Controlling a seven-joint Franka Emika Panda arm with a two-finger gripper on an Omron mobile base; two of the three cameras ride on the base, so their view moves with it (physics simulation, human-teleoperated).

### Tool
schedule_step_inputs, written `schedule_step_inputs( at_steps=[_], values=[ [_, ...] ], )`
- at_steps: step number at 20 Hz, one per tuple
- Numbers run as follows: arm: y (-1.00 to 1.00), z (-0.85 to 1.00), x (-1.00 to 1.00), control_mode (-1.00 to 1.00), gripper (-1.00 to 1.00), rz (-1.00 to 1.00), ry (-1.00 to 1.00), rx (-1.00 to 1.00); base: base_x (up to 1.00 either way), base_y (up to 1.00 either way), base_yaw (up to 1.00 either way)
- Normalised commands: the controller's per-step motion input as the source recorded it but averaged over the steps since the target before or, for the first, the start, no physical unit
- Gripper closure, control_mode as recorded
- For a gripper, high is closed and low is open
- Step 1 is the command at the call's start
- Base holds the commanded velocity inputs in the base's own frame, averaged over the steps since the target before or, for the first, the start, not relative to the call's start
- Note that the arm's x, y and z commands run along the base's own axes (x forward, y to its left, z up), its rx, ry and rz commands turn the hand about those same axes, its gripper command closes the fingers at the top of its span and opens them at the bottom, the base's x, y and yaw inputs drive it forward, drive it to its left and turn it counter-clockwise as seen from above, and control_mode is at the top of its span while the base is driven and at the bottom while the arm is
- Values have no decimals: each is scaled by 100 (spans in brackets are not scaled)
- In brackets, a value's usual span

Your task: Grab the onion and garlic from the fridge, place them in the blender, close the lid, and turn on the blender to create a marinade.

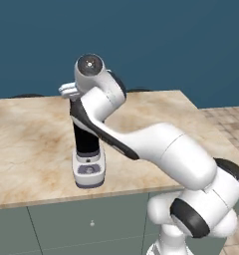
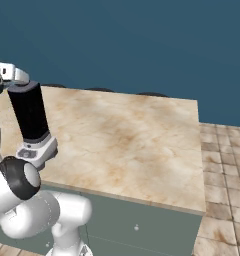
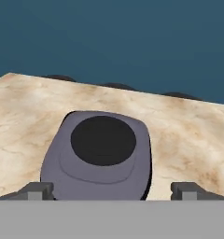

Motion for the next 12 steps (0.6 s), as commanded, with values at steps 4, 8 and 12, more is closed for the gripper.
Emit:
schedule_step_inputs(
  at_steps=[4,8,12],
  values=[
    [0,10,-59,-100,-100,-1,-22,1,0,0,0],
    [0,11,-62,-100,-100,-4,-13,0,0,0,0],
    [0,1,-75,-100,-100,-8,-6,0,0,0,0]
  ],
)
